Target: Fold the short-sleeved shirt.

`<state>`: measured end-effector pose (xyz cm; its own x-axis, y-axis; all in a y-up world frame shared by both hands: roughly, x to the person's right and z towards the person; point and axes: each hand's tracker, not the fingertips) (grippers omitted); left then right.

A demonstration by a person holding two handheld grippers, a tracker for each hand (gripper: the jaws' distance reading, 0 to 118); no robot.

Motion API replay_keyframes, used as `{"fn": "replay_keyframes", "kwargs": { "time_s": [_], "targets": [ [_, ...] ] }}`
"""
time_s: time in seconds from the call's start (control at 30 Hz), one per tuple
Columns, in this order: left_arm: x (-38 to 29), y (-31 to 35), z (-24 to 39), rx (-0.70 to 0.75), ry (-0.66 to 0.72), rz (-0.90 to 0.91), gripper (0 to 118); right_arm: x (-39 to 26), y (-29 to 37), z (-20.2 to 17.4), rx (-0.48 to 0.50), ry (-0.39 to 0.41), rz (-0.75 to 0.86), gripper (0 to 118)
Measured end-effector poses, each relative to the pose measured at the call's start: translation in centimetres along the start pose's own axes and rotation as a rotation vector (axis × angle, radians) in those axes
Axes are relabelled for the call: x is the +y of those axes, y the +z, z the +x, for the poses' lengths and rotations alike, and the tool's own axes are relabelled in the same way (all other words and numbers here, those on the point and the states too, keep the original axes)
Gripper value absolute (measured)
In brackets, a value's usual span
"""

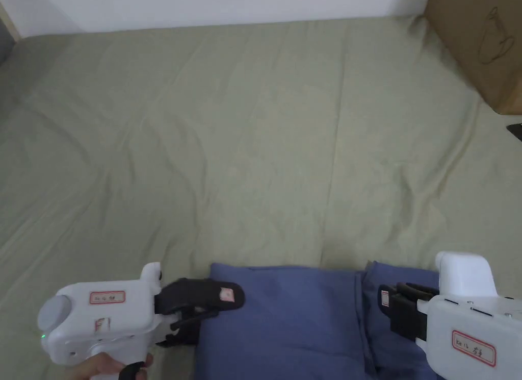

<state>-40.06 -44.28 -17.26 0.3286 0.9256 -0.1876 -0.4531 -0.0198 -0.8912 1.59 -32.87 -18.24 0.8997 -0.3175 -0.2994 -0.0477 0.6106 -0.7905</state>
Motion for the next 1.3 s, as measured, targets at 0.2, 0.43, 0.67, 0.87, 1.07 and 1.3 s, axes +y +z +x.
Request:
{"fn": "replay_keyframes", "kwargs": {
  "time_s": [0.2,0.43,0.67,0.87,1.07,1.3],
  "targets": [
    [1.0,-1.0,-1.9,0.096,0.032,0.02,8,0.3,0.1,0.2,-0.033,0.024,0.022,0],
    [-0.1,2.5,0.3,0.139,-0.02,0.063,8,0.9,0.9,0.6,-0.05,-0.001,0.066,0],
    [-0.1,10.5,0.2,0.261,-0.057,0.169,7,1.2,2.1,1.6,-0.081,-0.004,0.089,0],
    [-0.4,17.4,1.7,0.437,-0.057,0.235,7,1.0,2.5,2.3,-0.089,-0.029,0.097,0],
    [-1.1,17.2,6.5,0.465,-0.097,0.288,8,0.8,2.6,2.1,-0.073,-0.034,0.096,0],
    [-2.6,10.6,16.4,0.495,-0.249,0.263,8,0.9,3.3,2.6,-0.07,-0.033,0.102,0]
  ]
}}
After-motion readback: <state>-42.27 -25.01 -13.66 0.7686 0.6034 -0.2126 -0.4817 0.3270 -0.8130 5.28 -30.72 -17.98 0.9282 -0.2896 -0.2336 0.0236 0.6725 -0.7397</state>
